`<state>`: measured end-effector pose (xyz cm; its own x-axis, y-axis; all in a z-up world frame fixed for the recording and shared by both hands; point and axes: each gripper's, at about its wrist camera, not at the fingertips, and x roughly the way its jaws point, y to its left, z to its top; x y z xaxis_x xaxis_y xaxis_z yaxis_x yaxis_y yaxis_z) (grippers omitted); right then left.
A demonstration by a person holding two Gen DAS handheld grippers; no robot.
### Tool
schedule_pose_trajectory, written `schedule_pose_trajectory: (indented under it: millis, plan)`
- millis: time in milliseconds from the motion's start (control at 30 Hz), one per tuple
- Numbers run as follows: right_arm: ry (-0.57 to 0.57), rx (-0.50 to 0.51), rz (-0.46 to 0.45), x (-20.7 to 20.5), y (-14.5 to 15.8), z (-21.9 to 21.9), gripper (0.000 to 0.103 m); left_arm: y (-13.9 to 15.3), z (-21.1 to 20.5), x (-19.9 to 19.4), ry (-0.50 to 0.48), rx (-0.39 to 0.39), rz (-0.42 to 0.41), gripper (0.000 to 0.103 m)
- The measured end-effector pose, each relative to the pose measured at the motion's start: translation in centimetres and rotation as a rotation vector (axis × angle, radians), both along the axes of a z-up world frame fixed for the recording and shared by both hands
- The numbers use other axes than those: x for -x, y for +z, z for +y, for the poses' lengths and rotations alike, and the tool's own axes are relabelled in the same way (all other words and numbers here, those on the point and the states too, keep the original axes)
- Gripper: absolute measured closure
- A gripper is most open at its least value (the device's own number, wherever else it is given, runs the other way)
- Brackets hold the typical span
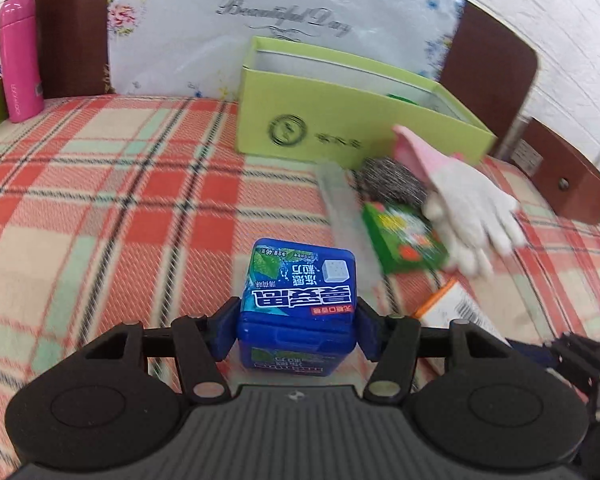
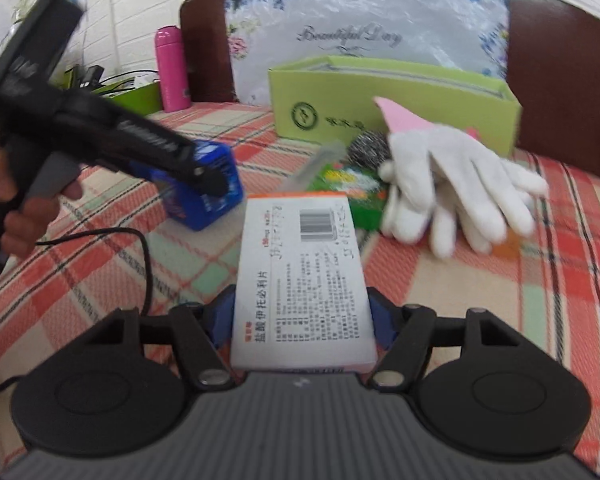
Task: Organize objects
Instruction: 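Grasp the blue mint box with the left tool while the right tool grasps the white medicine box, then carry both boxes into the lime-green box and open both tools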
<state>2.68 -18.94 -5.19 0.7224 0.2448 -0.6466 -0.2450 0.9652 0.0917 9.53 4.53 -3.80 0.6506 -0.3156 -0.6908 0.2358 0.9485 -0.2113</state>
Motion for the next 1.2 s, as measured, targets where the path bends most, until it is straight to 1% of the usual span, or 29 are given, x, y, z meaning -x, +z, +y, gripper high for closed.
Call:
schedule_pose_trajectory:
  millis: [67,133,167,200,233,267,367,533,567,600,667,767,800,867,967,1033,1067,1133,1200]
  plan:
    - [-0.042,-0.01,0.014,1.7,0.0,-1.5,0.037,-0.2,-0.8,1.6,-0.031,-0.006,-0.014,0.04]
    - [-0.08,-0.012,0.016,3.2,-0.1,-2.5,0.036,-0.5,-1.6,2.2,-0.03,-0.052,-0.012,0.04]
    - [-0.094,-0.007,0.011,3.7,-0.1,-2.9,0.035,-0.8,-1.8,2.2,-0.019,-0.078,-0.011,0.035]
    - [-0.108,0.003,0.006,3.9,-0.2,-3.1,0.025,-1.1,-1.8,2.1,-0.006,-0.09,-0.013,0.034]
    - [-0.121,0.015,0.007,4.0,-0.2,-3.2,0.021,-1.1,-1.7,2.0,0.01,-0.088,-0.011,0.033]
    - [-0.127,0.023,0.005,4.0,-0.3,-3.2,0.02,-1.1,-1.5,2.0,0.026,-0.078,-0.007,0.033]
    - [-0.132,0.007,-0.004,3.9,-0.3,-3.0,0.02,-0.8,-1.1,2.0,0.041,-0.046,-0.006,0.033]
    - [-0.131,0.01,-0.001,2.9,-0.4,-2.3,0.021,-0.7,-1.1,2.0,0.046,-0.052,-0.013,0.033]
    - [-0.133,0.005,-0.003,2.7,-0.5,-2.3,0.022,-0.8,-1.1,1.9,0.052,-0.048,-0.01,0.033]
    - [-0.132,-0.001,-0.003,2.6,-0.5,-2.3,0.028,-0.9,-1.1,1.8,0.056,-0.044,-0.006,0.033]
    - [-0.124,0.004,-0.005,2.4,-0.5,-2.2,0.035,-1.1,-1.2,1.6,0.066,-0.039,0.0,0.033]
    - [-0.107,0.005,-0.002,2.1,-0.4,-2.2,0.036,-1.3,-1.4,1.4,0.066,-0.046,-0.01,0.032]
    - [-0.1,0.002,0.001,1.9,-0.4,-2.1,0.036,-1.3,-1.4,1.4,0.062,-0.047,-0.013,0.034]
    - [-0.088,-0.041,0.01,1.7,-0.1,-2.4,0.036,-1.2,-1.2,1.4,0.044,-0.029,-0.017,0.042]
    - [-0.066,-0.173,0.029,1.3,0.6,-3.1,0.036,-0.9,-1.0,1.5,0.036,-0.013,-0.006,0.043]
    - [-0.059,-0.197,0.015,1.2,1.3,-3.2,0.036,-0.2,-1.0,1.5,0.009,0.007,-0.008,0.043]
    - [-0.055,-0.195,0.003,1.0,1.8,-3.2,0.036,0.3,-1.0,1.5,-0.007,0.01,-0.022,0.043]
    - [-0.055,-0.185,-0.036,0.6,2.9,-3.5,0.036,1.8,-1.2,1.3,-0.027,0.013,-0.067,0.043]
    - [-0.066,-0.19,-0.074,-0.2,4.0,-4.0,0.036,3.5,-1.2,0.9,-0.035,0.034,-0.115,0.043]
